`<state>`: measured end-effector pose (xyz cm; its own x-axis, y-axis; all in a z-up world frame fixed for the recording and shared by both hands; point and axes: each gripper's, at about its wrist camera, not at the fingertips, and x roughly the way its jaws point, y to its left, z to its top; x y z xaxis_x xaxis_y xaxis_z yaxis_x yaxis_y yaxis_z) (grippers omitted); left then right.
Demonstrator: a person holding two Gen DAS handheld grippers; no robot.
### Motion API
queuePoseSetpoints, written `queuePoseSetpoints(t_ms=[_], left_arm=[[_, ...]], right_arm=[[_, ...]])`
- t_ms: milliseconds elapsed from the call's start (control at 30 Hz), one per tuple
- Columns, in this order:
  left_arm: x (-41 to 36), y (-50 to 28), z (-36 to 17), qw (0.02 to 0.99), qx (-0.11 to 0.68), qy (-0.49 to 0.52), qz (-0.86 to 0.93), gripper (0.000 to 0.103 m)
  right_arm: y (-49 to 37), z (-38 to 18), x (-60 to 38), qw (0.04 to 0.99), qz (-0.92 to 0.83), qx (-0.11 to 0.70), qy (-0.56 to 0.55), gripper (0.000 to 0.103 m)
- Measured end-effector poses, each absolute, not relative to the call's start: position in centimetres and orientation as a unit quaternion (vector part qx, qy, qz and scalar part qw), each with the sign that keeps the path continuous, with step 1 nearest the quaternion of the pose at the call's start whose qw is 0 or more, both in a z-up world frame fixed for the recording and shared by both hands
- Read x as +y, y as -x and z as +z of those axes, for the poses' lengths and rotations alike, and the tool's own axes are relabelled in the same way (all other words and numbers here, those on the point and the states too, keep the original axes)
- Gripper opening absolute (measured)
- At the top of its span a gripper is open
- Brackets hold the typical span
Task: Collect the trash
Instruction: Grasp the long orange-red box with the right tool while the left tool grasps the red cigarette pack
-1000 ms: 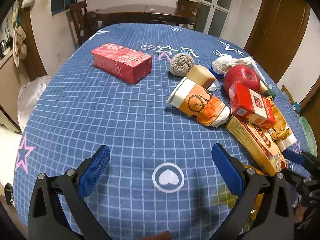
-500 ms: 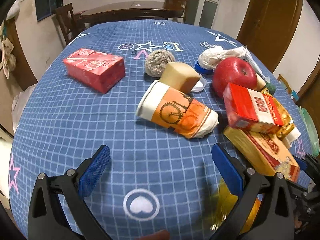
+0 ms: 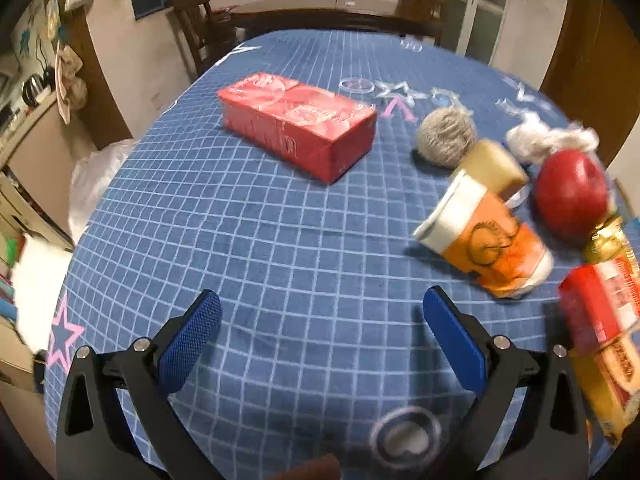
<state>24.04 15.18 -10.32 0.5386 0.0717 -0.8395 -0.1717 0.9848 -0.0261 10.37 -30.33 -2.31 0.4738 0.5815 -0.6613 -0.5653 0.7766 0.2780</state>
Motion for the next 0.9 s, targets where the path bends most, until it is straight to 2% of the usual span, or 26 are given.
queuePoseSetpoints(t_ms=[133, 333, 567, 700, 833, 900], left_arm=[[10.8, -22.8, -7.8, 0.898, 0.439, 0.023, -0.032, 0.098], [6.1, -22.8, -5.2, 0.891, 0.420, -0.055, -0.160, 0.098], [2.3, -24.6, -6.5, 0.863, 0.440, -0.130, -0.213, 0.098], [-0.4, -24.7, -7.6, 0.847, 0.443, -0.182, -0.231, 0.097], [-2.4, -26.1, -8.8, 0.828, 0.456, -0.221, -0.240, 0.089], [-2.4, -25.4, -8.8, 0.824, 0.457, -0.218, -0.255, 0.089]], right_arm=[[-9.4, -1.9, -30.4, 0.873, 0.313, 0.371, 0.041, 0.057], [-8.9, -2.1, -34.1, 0.871, 0.298, 0.388, 0.041, 0.059], [-8.4, -2.8, -34.5, 0.856, 0.307, 0.411, 0.059, 0.069], [-8.8, -2.8, -32.4, 0.852, 0.307, 0.416, 0.080, 0.078], [-10.4, -3.7, -31.2, 0.849, 0.286, 0.433, 0.099, 0.078], [-11.1, -4.2, -31.0, 0.846, 0.279, 0.444, 0.098, 0.078]])
